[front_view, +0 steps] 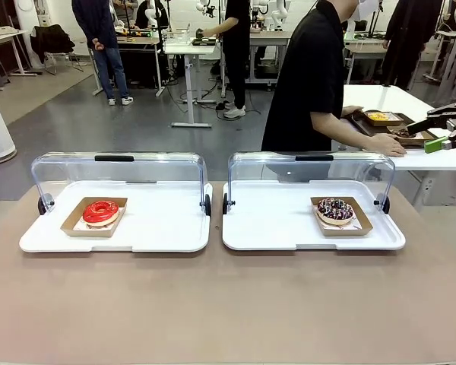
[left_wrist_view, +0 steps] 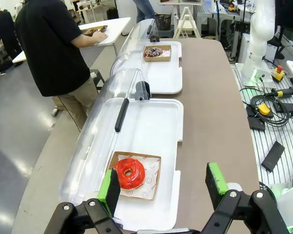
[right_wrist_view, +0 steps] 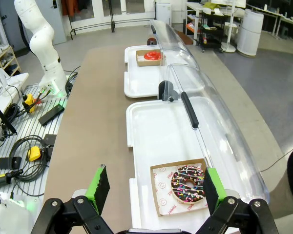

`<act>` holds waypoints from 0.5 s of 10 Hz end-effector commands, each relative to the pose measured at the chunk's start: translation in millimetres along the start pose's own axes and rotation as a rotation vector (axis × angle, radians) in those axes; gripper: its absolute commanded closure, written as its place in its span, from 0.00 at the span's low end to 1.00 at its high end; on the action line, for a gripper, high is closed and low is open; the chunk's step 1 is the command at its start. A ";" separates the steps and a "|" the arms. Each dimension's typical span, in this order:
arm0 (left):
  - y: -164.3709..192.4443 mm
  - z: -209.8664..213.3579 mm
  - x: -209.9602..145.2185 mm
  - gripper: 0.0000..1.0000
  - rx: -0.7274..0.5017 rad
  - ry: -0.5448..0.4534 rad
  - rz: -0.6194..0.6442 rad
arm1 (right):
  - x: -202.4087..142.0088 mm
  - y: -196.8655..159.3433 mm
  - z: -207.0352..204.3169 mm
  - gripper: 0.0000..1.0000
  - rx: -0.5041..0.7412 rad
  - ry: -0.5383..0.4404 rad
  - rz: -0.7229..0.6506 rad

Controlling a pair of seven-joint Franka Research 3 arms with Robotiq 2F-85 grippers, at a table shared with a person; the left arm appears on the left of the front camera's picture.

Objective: Provide the desired donut to the person.
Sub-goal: Place the picked Paper togo box onto the Handle tray extended by the person.

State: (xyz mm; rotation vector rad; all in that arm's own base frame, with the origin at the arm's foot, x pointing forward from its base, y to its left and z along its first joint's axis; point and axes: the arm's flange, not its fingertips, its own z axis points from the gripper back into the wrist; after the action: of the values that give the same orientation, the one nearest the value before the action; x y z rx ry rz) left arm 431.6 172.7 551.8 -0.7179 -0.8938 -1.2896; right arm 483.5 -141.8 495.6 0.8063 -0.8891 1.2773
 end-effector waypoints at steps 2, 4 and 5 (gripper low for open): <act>-1.8 0.4 -1.1 0.08 0.001 -0.005 -0.012 | 0.6 0.8 -1.3 0.00 0.004 -0.006 0.001; -1.8 0.4 -1.1 0.08 0.001 -0.005 -0.012 | 0.6 0.8 -1.3 0.00 0.004 -0.006 0.001; -1.8 0.4 -1.1 0.08 0.001 -0.005 -0.012 | 0.6 0.8 -1.3 0.00 0.004 -0.006 0.001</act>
State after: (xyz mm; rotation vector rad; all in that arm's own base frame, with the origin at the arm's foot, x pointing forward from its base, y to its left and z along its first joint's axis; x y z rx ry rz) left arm 431.5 172.7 551.8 -0.7179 -0.8938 -1.2896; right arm 483.5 -141.8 495.6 0.8063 -0.8891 1.2773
